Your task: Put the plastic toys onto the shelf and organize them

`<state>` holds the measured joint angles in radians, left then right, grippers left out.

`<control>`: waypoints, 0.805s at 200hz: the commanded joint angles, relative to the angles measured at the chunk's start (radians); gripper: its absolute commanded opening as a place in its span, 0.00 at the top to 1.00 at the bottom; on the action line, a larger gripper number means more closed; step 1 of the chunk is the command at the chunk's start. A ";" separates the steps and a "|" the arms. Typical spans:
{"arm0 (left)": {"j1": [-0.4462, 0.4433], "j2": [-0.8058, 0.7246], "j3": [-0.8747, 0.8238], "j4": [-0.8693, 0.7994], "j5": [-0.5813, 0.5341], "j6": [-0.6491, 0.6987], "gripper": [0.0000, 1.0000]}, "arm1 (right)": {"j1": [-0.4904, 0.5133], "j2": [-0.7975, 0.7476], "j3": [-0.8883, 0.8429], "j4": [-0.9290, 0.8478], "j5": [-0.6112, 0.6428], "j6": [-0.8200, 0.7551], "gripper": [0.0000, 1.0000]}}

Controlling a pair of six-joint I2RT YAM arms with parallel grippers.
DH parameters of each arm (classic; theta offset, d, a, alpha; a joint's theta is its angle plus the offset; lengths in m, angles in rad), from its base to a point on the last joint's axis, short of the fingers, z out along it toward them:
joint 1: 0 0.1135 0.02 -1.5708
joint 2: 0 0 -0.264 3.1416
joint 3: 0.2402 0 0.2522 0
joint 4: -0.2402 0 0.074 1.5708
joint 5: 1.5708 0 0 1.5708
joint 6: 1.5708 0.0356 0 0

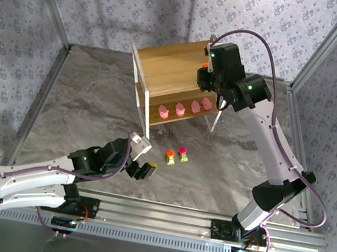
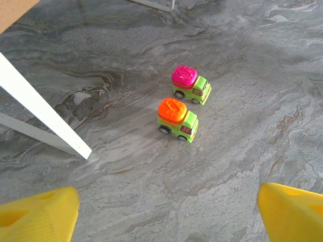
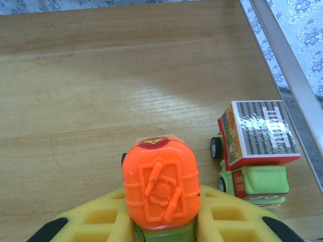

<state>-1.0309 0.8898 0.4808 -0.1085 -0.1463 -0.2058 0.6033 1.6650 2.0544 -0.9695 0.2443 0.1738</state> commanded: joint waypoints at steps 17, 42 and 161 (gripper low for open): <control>-0.009 -0.014 0.001 0.001 -0.014 0.011 0.09 | -0.011 0.021 0.042 -0.022 -0.023 -0.020 0.72; -0.009 -0.012 0.001 0.001 -0.015 0.010 0.09 | -0.011 0.024 0.043 -0.022 -0.025 -0.020 0.71; -0.009 -0.011 0.002 0.000 -0.017 0.009 0.09 | -0.014 0.039 0.049 -0.026 -0.033 -0.022 0.69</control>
<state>-1.0309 0.8898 0.4808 -0.1089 -0.1501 -0.2058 0.5949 1.6955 2.0674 -0.9703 0.2195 0.1673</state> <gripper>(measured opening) 0.912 0.307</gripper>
